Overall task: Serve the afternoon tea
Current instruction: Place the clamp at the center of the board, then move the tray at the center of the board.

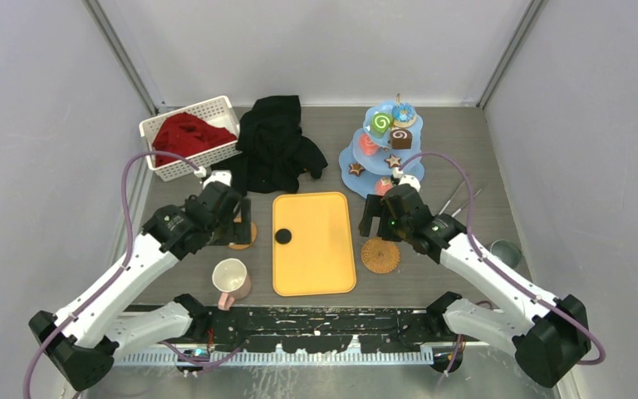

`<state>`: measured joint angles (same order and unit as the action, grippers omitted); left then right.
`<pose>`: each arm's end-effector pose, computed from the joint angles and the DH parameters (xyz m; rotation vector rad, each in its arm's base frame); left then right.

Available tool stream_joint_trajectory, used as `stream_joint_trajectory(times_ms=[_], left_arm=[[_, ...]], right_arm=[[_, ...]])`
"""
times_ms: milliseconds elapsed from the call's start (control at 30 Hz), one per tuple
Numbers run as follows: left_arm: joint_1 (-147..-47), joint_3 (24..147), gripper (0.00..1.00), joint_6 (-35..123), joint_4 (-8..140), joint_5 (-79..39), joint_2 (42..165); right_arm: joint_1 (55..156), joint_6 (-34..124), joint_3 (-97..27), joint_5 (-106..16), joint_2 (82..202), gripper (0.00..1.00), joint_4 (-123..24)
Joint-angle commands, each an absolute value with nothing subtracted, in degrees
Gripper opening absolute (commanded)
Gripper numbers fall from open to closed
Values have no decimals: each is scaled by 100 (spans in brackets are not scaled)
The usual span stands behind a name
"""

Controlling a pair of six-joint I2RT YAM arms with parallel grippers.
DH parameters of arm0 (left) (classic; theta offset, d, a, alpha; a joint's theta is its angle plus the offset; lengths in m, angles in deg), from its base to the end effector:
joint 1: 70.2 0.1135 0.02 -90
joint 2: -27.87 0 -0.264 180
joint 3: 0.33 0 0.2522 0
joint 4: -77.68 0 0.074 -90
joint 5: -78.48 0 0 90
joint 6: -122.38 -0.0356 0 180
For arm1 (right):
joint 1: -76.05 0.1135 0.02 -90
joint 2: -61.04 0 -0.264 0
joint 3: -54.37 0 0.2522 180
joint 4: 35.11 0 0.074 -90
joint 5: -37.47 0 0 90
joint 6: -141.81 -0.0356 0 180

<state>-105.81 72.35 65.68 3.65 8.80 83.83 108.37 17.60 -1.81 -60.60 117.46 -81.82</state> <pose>0.1468 -0.0900 0.3144 -0.0802 2.4796 -0.0450 0.1723 0.1031 0.2526 0.1069 2.4116 0.3797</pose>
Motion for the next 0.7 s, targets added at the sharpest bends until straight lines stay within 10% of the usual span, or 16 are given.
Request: stream_joint_trajectory(times_ms=[0,667], left_arm=[[-11263,7648,99,7721,-1032,1618,8314],[-13578,6301,91,10396,-1788,1193,7295]], right_arm=[[11313,1518,-413,-6642,12083,100,-7928],[11364,1580,-309,-6695,12381,99,-7567]])
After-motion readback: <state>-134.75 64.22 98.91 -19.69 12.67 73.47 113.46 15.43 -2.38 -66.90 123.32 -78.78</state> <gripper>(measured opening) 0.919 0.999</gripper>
